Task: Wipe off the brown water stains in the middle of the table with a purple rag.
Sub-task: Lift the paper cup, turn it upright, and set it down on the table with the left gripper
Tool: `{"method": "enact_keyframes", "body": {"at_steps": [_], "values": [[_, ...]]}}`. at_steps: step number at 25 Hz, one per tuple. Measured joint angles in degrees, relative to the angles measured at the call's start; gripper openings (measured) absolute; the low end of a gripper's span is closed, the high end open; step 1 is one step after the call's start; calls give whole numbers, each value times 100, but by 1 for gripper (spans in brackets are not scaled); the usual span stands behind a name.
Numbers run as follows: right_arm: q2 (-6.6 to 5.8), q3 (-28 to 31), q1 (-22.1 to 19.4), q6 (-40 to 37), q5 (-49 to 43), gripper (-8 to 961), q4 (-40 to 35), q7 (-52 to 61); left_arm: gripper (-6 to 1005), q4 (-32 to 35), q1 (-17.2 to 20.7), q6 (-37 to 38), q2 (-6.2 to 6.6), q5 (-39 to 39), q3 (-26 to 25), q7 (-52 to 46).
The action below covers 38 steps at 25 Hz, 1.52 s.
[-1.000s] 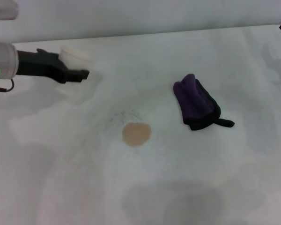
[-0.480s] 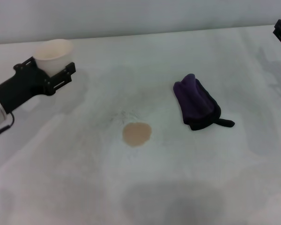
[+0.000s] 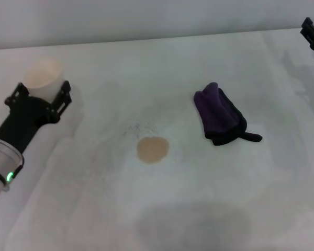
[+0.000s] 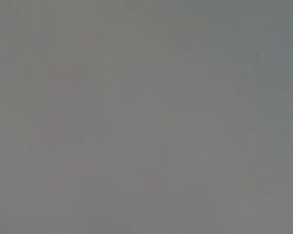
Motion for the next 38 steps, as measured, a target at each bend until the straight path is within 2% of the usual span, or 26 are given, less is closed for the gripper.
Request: {"method": "enact_keyframes", "body": {"at_steps": [4, 14, 22, 32, 37, 38], "values": [[22, -47, 1, 0, 0, 858, 24, 0, 732, 142, 15, -482, -14, -54, 0, 152], [21, -53, 25, -1, 0, 858, 11, 165, 738, 305, -26, -1026, -30, -61, -1, 160], [2, -49, 23, -2, 0, 858, 0, 240, 744, 373, 47, -1161, -52, -66, 3, 163], [-9, -49, -104, 16, 0, 858, -41, 440, 751, 585, 373, -1118, -32, -63, 4, 164], [-17, -53, -148, 18, 0, 858, -54, 442, 893, 592, 533, -843, -22, -65, 0, 164], [-17, -53, -154, 18, 0, 858, -55, 443, 893, 591, 550, -807, -19, -60, 0, 164]]}}
